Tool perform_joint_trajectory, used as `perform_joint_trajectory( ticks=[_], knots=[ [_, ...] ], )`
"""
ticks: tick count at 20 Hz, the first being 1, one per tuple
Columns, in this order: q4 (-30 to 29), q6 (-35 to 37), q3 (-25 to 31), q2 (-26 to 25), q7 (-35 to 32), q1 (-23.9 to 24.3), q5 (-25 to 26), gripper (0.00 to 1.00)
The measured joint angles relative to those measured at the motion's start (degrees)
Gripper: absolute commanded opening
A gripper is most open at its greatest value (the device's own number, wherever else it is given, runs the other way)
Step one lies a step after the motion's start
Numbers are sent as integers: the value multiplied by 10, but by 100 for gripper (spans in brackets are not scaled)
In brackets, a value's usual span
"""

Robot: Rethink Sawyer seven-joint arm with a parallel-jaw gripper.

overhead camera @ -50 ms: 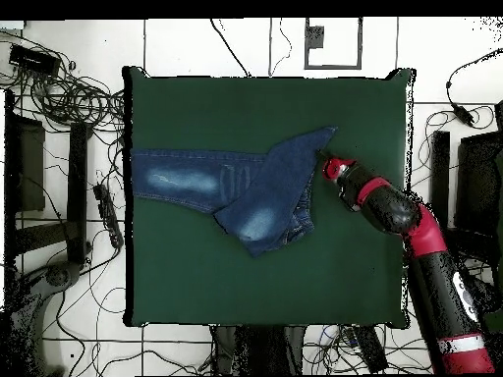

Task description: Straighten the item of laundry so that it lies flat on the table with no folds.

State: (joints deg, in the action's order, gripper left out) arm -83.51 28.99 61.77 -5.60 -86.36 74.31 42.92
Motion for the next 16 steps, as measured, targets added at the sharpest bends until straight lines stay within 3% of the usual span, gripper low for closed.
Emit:
perform_joint_trajectory(
  ticks=[16],
  knots=[
    [-1, 0, 2, -6, 0, -10, -28, 100]
  ],
)
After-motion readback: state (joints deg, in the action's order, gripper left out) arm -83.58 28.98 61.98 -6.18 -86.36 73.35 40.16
